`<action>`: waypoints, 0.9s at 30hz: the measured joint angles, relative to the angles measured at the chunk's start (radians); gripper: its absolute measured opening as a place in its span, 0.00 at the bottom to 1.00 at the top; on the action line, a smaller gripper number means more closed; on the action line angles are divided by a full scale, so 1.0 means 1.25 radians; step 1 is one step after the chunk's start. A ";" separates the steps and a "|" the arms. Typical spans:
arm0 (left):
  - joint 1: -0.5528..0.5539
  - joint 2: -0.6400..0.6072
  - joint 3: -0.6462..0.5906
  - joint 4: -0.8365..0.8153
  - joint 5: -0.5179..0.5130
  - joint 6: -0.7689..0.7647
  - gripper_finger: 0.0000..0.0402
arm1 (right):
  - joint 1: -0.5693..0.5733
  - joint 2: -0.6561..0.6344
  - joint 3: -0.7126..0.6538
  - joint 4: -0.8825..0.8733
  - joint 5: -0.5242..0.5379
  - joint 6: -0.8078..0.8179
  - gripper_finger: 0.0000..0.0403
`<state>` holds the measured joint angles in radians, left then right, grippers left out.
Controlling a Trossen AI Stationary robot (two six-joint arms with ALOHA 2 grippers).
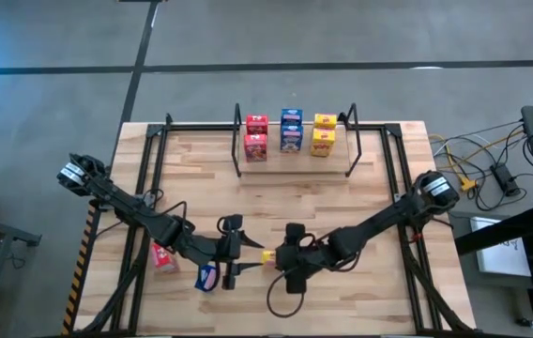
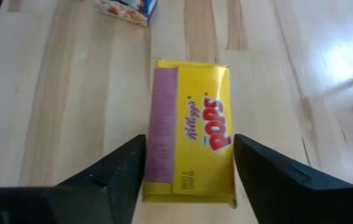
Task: Stack cereal on shelf
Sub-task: Put the yellow cereal box on the shelf aligned with the other yellow cereal boxes
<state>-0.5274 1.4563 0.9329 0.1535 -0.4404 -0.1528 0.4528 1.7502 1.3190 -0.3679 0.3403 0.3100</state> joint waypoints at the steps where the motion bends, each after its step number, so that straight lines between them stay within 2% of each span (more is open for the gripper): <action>1: 0.000 0.000 0.000 0.000 -0.002 0.000 0.46 | 0.000 -0.001 0.000 0.000 0.000 0.001 0.55; 7: 0.000 0.000 0.000 0.000 -0.005 0.001 0.46 | 0.000 -0.002 0.000 0.002 -0.006 -0.001 0.42; 11: 0.000 0.000 0.000 0.000 -0.005 0.001 0.46 | 0.000 -0.003 0.000 0.001 -0.009 -0.006 0.38; 16: 0.000 0.001 0.000 0.000 -0.007 0.006 0.46 | 0.000 -0.004 0.007 -0.001 -0.048 -0.019 0.39; 20: 0.000 -0.001 0.000 0.003 -0.042 0.024 0.46 | 0.000 -0.014 0.013 -0.007 -0.051 -0.055 0.41; 27: 0.000 -0.022 0.000 0.003 -0.051 0.080 0.46 | -0.009 -0.102 0.009 -0.128 -0.045 -0.097 0.39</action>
<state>-0.5270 1.4288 0.9329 0.1577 -0.5036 -0.0524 0.4415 1.6222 1.3300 -0.5281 0.2840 0.1887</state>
